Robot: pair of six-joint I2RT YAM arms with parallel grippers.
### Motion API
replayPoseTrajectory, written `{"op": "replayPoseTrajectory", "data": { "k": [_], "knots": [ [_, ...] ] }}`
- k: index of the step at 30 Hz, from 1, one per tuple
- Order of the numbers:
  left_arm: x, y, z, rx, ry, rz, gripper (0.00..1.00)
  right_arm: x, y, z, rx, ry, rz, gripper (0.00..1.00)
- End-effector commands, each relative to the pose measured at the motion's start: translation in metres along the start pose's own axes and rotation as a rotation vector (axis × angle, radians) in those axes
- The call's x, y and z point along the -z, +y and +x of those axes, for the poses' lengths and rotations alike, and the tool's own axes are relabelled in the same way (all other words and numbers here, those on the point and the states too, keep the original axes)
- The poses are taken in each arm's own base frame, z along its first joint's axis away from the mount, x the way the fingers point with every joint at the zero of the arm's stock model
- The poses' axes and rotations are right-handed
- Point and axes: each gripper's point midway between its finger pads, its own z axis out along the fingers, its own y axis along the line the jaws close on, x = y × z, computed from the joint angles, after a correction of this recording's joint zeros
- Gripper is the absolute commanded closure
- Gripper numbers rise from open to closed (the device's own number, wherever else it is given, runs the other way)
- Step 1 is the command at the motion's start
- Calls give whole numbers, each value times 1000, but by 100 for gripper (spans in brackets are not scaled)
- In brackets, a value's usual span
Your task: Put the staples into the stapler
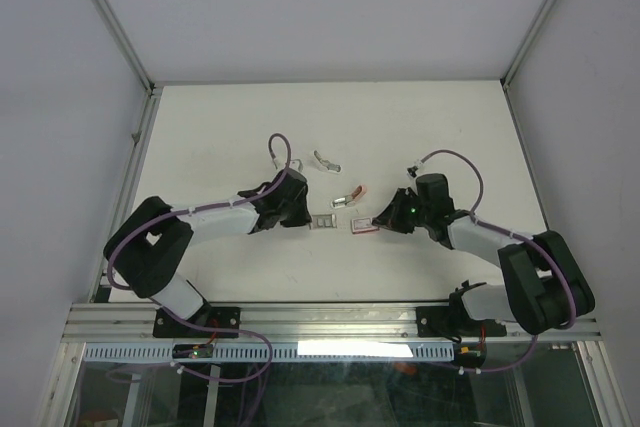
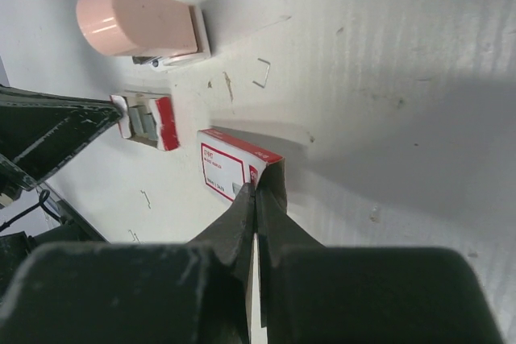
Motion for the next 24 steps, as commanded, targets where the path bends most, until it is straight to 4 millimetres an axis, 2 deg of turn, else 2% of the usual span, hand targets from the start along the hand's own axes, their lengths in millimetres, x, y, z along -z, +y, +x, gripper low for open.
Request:
{"op": "replayPoseTrajectory", "data": {
  "k": [1, 3, 6, 12, 14, 16, 19, 22, 24],
  "knots": [
    [18, 22, -17, -134, 8, -45, 100, 7, 4, -27, 13, -88, 2, 100],
    [22, 35, -22, -177, 32, -84, 100, 10, 1, -30, 4, -105, 19, 100],
    [25, 42, -33, -244, 52, -108, 100, 17, -9, -36, -19, -143, 57, 100],
    [18, 36, -49, -296, 79, -103, 100, 32, -32, -51, -33, -217, 184, 99],
    [14, 33, -53, -295, 83, -100, 98, 36, -37, -56, -24, -229, 224, 92],
    [12, 30, -57, -296, 81, -101, 85, 39, -40, -58, -14, -232, 251, 80],
    [15, 28, -66, -294, 63, -111, 44, 45, -43, -64, 1, -251, 291, 59],
    [27, 28, -80, -289, 17, -133, 31, 57, -48, -74, 10, -295, 357, 46],
    [41, 27, -94, -284, -37, -139, 21, 68, -48, -83, 22, -326, 405, 43]
  ]
}}
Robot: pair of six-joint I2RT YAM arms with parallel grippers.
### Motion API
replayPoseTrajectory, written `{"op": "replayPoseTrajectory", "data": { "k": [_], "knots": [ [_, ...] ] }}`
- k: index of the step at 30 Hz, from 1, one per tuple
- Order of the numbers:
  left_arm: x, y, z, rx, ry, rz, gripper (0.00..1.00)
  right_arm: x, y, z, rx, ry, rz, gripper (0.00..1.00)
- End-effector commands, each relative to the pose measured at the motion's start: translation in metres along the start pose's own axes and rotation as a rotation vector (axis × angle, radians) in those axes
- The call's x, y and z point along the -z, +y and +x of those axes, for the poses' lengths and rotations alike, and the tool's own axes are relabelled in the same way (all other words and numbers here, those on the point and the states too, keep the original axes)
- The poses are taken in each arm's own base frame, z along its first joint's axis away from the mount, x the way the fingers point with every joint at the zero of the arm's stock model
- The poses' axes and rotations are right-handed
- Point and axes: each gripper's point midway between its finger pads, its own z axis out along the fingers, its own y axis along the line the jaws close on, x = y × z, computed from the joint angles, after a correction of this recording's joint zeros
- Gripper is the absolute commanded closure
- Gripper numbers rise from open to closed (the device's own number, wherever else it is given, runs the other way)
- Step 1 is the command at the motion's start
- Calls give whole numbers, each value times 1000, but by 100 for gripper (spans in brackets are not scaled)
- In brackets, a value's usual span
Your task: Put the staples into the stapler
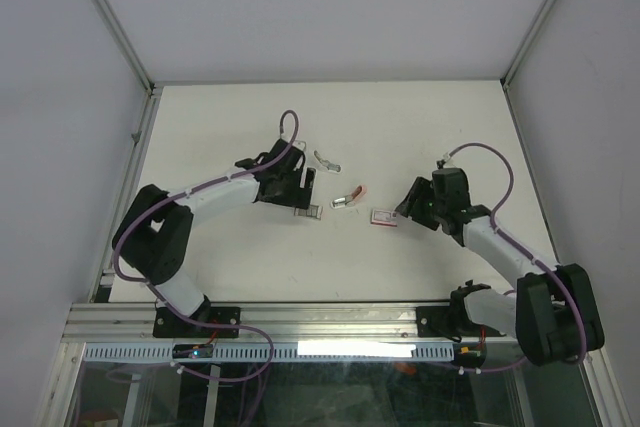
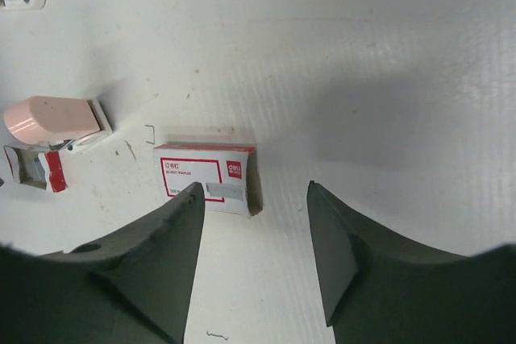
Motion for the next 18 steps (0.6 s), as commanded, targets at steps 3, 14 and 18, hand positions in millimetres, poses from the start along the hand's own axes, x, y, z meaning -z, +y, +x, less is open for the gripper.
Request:
{"op": "replayPoseTrajectory", "data": {
  "k": [3, 14, 18],
  "knots": [
    [64, 11, -66, 38, -224, 10, 5, 35, 10, -58, 67, -173, 87, 42],
    [196, 80, -146, 197, -632, 27, 1, 51, 148, -23, 243, -108, -62, 48],
    [199, 102, -138, 206, -694, -60, 1, 34, 187, 3, 324, -67, -58, 51]
  ]
}}
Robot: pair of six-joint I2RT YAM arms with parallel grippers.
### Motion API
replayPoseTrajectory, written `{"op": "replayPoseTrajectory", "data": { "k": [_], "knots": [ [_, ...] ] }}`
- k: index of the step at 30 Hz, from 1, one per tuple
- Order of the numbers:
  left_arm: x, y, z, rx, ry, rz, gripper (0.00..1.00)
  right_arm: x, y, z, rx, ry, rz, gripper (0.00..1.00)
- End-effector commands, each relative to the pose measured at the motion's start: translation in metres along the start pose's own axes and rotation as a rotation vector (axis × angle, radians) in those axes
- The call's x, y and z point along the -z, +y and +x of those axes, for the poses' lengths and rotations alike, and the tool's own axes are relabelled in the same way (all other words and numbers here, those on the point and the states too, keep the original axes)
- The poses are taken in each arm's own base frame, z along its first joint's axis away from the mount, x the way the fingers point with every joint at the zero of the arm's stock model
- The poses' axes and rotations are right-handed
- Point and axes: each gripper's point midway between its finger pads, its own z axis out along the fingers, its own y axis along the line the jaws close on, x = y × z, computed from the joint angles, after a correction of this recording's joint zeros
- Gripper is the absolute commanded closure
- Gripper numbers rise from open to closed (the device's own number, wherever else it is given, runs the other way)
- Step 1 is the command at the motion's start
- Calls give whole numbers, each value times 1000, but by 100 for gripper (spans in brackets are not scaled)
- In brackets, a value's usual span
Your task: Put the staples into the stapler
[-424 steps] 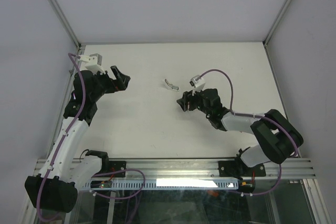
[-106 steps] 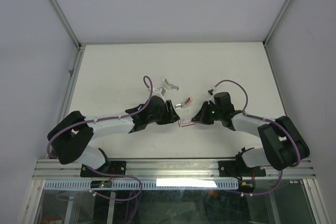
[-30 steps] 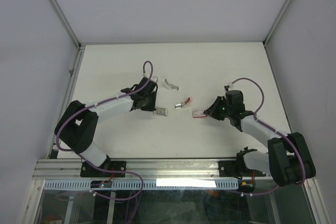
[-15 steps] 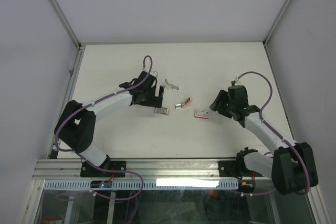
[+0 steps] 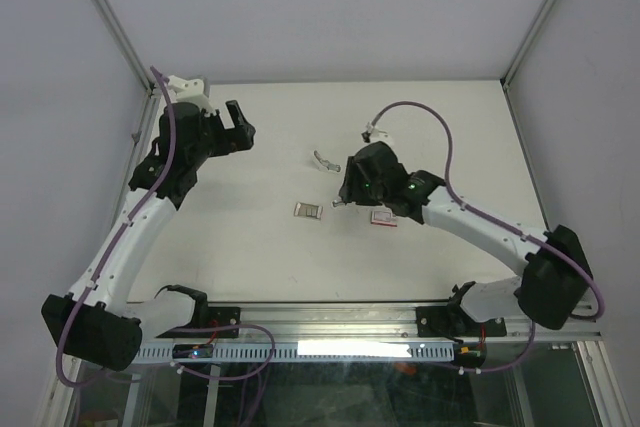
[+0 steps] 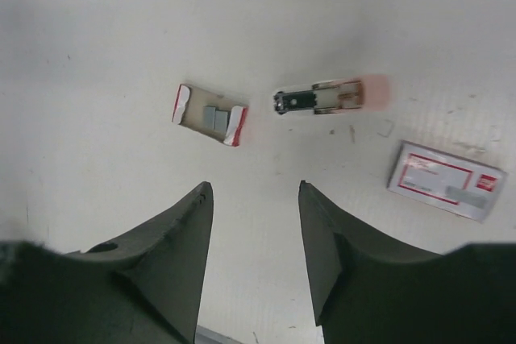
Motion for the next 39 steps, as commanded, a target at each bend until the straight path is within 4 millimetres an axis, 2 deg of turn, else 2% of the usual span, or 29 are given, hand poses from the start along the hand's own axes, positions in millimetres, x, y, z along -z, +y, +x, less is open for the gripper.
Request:
{"op": "replayPoseTrajectory", "data": {
  "k": [1, 4, 8, 11, 14, 18, 21, 26, 39],
  "knots": [
    [2, 15, 3, -47, -54, -40, 1, -21, 34, 3, 32, 4, 62, 52],
    [5, 21, 1, -51, -78, -65, 1, -38, 54, 14, 69, 42, 97, 56],
    [20, 24, -9, -50, -139, -77, 1, -63, 75, 37, 106, 100, 135, 57],
    [30, 28, -14, -47, -178, -94, 1, -80, 83, 50, 115, 135, 160, 59],
    [31, 23, -10, -48, -169, -63, 1, -96, 89, 60, 126, 166, 172, 61],
    [32, 26, -12, -55, -179, -78, 1, -111, 90, 66, 138, 187, 201, 63],
    [33, 29, -12, -57, -185, -90, 1, -117, 91, 63, 153, 178, 217, 64],
    [32, 26, -10, -60, -176, -76, 1, -123, 87, 56, 184, 158, 265, 68],
    [29, 24, -8, -61, -163, -68, 1, -130, 74, 59, 195, 167, 329, 69]
  ]
}}
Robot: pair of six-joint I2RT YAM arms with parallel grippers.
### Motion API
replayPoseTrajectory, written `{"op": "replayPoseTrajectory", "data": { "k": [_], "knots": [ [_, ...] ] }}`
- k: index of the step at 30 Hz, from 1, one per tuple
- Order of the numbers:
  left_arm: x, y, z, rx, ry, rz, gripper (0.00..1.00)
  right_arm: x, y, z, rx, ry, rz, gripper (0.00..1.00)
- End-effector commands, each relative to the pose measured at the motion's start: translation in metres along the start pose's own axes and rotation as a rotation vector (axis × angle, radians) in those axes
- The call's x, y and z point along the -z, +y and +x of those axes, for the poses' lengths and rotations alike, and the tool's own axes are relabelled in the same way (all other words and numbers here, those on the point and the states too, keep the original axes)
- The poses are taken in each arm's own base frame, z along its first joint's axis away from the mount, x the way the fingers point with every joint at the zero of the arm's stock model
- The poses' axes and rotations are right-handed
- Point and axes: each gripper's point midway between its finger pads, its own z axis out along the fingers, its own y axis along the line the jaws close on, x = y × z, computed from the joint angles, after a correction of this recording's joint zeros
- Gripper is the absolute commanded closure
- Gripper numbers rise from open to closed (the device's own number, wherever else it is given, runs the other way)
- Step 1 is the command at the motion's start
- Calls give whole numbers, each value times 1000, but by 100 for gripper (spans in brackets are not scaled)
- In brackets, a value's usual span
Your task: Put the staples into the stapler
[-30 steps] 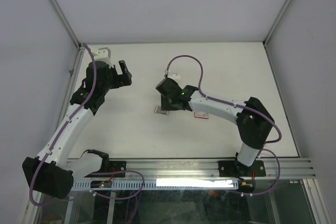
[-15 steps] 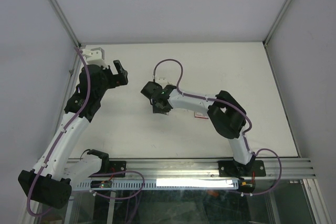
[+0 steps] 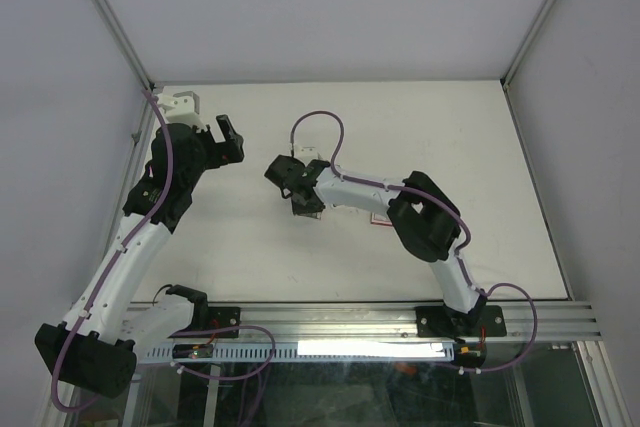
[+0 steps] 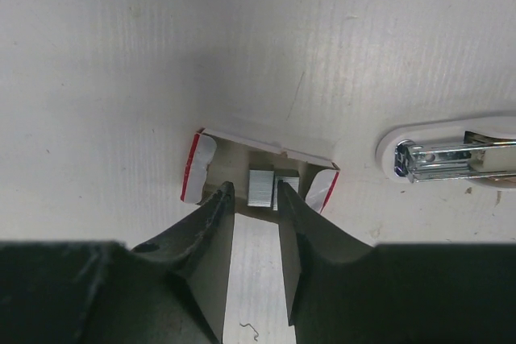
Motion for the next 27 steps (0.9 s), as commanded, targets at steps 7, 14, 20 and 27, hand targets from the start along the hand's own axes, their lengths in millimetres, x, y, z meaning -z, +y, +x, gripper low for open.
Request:
{"op": "replayPoseTrajectory", "data": {
  "k": [7, 14, 20, 27],
  "knots": [
    [-1, -4, -13, -16, -48, 16, 1, 1, 1, -15, -36, -37, 8, 70],
    [-2, -4, -13, -16, -45, 16, 1, -2, 3, -15, -29, -35, 3, 73],
    [-2, -4, -12, -17, -42, 17, 1, -4, 5, -15, -26, -35, -5, 77],
    [-1, -4, -12, -16, -46, 20, 1, -7, 6, -13, -17, -27, 0, 80]
  ]
}}
